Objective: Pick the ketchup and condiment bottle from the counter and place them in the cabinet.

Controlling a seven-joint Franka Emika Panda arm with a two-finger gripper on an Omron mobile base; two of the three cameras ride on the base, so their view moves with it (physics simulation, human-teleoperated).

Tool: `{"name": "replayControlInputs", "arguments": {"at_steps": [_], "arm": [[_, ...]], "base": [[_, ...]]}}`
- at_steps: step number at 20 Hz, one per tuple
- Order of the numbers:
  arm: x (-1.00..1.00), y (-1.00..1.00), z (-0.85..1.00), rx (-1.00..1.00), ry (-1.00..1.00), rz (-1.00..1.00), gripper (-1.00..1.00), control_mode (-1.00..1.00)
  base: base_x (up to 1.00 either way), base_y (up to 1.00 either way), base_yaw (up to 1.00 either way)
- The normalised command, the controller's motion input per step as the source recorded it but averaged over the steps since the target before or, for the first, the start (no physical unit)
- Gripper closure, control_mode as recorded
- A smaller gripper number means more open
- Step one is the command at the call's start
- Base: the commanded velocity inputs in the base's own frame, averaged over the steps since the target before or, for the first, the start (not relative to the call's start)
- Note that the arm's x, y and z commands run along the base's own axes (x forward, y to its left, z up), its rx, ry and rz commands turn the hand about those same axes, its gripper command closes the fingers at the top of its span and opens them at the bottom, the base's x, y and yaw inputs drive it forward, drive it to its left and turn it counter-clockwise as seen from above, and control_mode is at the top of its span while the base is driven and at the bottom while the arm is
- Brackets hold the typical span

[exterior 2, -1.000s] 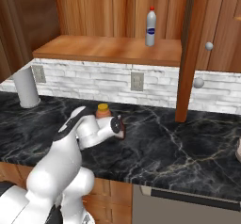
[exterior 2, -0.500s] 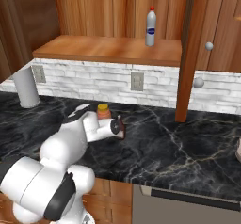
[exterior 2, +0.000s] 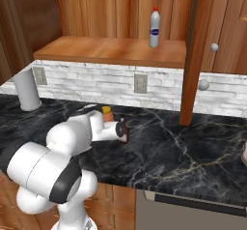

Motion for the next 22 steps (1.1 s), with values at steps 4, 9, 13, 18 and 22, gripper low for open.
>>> {"name": "replayControlInputs", "arguments": {"at_steps": [4,9,13,18,22], "arm": [[-0.07,0.08,0.52,0.03,0.0,-0.11,1.0,-1.0],[-0.22,0.1,0.99,0.04,-0.05,-0.16,1.0,-1.0],[-0.24,0.12,1.0,0.03,-0.12,-0.21,1.0,-1.0],[-0.18,0.02,1.0,0.03,-0.11,-0.22,1.0,-1.0],[-0.15,-0.01,1.0,0.04,-0.1,-0.24,1.0,-1.0]], "base": [[0.0,0.0,0.0],[0.0,0.0,0.0],[0.0,0.0,0.0],[0.0,0.0,0.0],[0.0,0.0,0.0]]}}
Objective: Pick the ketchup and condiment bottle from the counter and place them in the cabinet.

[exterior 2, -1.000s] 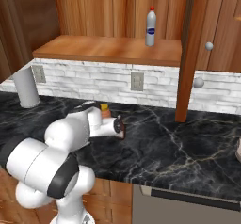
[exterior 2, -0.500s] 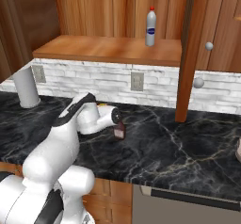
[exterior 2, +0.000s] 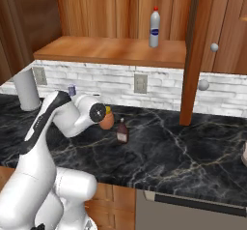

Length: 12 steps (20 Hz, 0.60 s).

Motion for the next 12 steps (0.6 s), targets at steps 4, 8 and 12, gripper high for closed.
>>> {"name": "replayControlInputs", "arguments": {"at_steps": [4,8,12], "arm": [[-0.1,-0.14,1.0,0.06,-0.06,-0.23,1.0,-1.0],[-0.13,-0.23,1.0,0.05,-0.01,-0.24,1.0,-1.0],[-0.1,-0.34,0.98,0.02,0.0,-0.24,1.0,-1.0]], "base": [[0.0,0.0,0.0],[0.0,0.0,0.0],[0.0,0.0,0.0]]}}
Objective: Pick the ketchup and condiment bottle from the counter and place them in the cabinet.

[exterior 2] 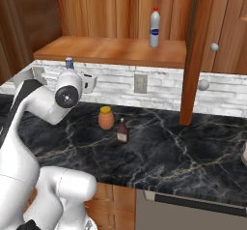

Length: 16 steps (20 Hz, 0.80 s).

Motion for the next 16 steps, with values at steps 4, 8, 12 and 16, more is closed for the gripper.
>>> {"name": "replayControlInputs", "arguments": {"at_steps": [4,8,12,16], "arm": [[0.0,-0.2,0.58,-0.05,0.13,-0.12,1.0,-1.0],[0.0,-0.04,0.51,-0.11,0.11,-0.03,1.0,-1.0],[-0.01,-0.01,0.28,-0.06,0.02,-0.01,1.0,-1.0],[0.01,0.0,0.07,0.01,-0.01,0.0,1.0,-1.0]], "base": [[0.0,0.0,0.0],[0.0,0.0,0.0],[0.0,0.0,0.0],[0.0,0.0,0.0]]}}
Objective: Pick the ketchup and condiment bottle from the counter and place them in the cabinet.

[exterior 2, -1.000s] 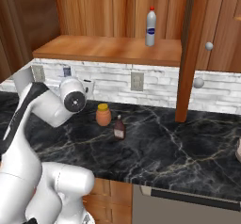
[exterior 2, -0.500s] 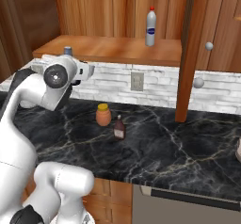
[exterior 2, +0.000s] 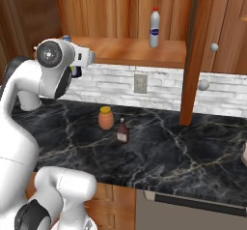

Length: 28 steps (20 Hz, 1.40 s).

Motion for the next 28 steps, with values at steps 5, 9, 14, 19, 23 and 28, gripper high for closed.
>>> {"name": "replayControlInputs", "arguments": {"at_steps": [5,9,14,19,23,28], "arm": [[0.18,0.0,0.3,0.04,-0.08,0.0,1.0,-1.0],[0.41,0.02,0.29,0.04,-0.13,-0.03,1.0,-1.0],[0.54,0.16,0.21,0.01,-0.13,-0.02,1.0,-1.0],[0.74,0.26,0.02,-0.01,-0.03,0.0,1.0,-1.0],[0.83,0.13,0.0,-0.01,0.01,0.0,1.0,-1.0],[0.59,0.01,0.0,-0.03,0.04,0.02,1.0,-1.0]], "base": [[0.0,0.0,0.0],[0.0,0.0,0.0],[0.0,0.0,0.0],[0.0,0.0,0.0],[0.0,0.0,0.0],[0.0,0.0,0.0]]}}
